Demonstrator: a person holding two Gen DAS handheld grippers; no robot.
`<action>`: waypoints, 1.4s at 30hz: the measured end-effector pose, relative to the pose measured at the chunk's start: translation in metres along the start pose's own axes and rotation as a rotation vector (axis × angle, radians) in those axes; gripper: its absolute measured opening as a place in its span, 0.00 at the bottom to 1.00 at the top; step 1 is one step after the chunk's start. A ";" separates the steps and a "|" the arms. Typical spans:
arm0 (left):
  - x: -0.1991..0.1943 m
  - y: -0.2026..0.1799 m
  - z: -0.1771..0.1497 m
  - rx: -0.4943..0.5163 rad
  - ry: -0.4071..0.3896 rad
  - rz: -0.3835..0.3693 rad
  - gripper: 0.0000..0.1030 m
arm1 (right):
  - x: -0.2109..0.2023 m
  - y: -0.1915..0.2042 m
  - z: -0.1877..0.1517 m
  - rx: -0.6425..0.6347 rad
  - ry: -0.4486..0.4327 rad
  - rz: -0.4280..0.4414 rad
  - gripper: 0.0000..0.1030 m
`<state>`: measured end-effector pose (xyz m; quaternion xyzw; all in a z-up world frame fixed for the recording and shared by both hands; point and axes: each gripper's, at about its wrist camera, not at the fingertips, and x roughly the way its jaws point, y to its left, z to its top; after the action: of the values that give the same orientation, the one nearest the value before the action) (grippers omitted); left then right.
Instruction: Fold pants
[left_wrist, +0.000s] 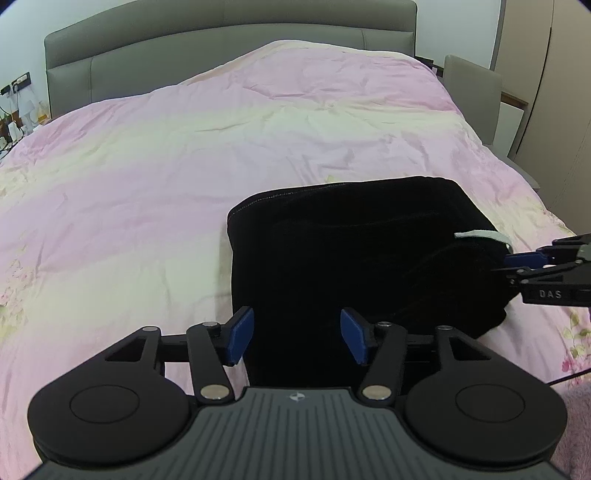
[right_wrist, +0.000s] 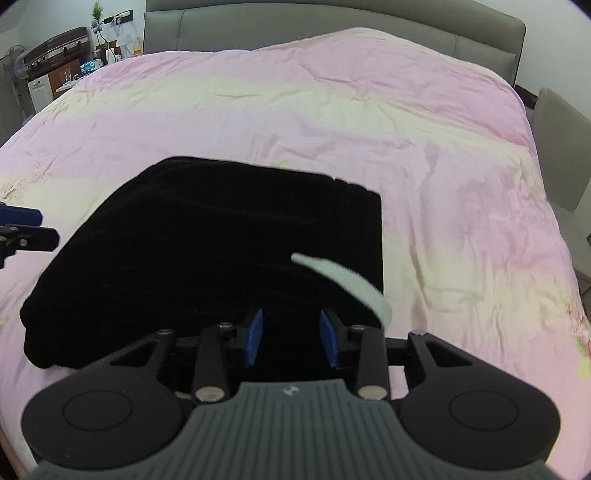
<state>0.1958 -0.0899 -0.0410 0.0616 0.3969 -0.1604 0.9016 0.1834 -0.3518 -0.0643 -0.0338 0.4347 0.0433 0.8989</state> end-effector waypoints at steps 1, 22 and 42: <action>-0.005 0.000 -0.006 0.008 -0.011 -0.003 0.68 | 0.003 -0.002 -0.005 0.005 -0.009 -0.004 0.34; 0.004 -0.002 -0.071 0.027 -0.002 -0.028 0.84 | -0.001 0.005 -0.051 0.290 -0.234 0.040 0.36; 0.048 0.004 -0.082 0.075 0.240 0.192 0.24 | 0.009 0.005 -0.057 0.269 -0.214 0.097 0.39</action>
<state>0.1711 -0.0781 -0.1318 0.1516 0.4879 -0.0796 0.8559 0.1437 -0.3523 -0.1066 0.1127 0.3394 0.0312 0.9333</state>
